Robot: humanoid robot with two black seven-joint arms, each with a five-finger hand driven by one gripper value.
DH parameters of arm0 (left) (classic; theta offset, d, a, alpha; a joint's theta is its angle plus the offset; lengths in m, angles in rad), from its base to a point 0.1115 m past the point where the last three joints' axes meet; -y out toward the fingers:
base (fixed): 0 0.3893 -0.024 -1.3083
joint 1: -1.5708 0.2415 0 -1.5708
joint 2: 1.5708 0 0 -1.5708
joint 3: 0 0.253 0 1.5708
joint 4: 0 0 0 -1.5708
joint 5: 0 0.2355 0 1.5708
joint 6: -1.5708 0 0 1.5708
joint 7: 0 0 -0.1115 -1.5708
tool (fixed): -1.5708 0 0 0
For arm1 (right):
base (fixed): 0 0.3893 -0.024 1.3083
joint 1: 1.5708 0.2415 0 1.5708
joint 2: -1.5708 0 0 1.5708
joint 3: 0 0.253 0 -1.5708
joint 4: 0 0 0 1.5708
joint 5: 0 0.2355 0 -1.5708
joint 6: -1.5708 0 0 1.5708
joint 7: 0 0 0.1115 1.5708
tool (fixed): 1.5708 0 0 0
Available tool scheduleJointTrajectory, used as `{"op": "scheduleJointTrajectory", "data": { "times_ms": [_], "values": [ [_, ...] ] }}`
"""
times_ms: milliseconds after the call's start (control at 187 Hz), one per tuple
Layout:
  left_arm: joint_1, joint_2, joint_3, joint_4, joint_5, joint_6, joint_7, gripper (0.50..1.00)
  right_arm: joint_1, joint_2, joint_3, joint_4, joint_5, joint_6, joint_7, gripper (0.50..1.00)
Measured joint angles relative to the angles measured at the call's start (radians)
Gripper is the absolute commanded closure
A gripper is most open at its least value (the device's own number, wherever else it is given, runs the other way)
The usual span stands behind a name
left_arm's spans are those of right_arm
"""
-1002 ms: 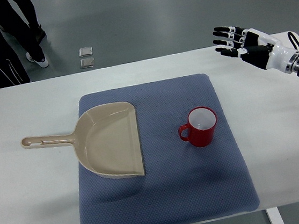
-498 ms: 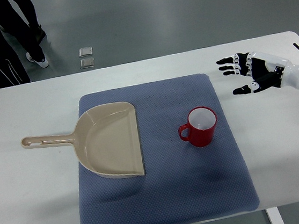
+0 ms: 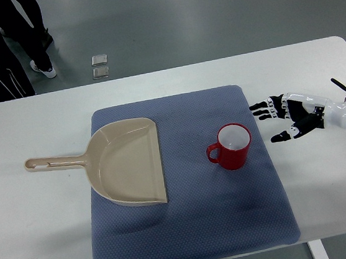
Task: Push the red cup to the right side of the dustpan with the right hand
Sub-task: 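Move the right hand to the red mug and cup its side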
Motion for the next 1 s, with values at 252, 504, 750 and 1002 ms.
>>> {"op": "scheduleJointTrajectory", "data": {
  "times_ms": [252,504,750,1002],
  "values": [
    [0.0,0.0,0.0,0.0,0.0,0.0,0.0,0.5,-0.022,0.029,0.001,0.042,0.005,0.0,0.0,0.566],
    [0.0,0.0,0.0,0.0,0.0,0.0,0.0,0.5,-0.033,0.059,0.01,0.05,0.034,-0.021,0.0,0.566],
    [0.0,0.0,0.0,0.0,0.0,0.0,0.0,0.5,-0.048,0.092,0.012,0.05,0.09,-0.028,0.0,0.564],
    [0.0,0.0,0.0,0.0,0.0,0.0,0.0,0.5,-0.064,0.118,0.014,0.05,0.092,-0.029,0.0,0.566]
  ]
}}
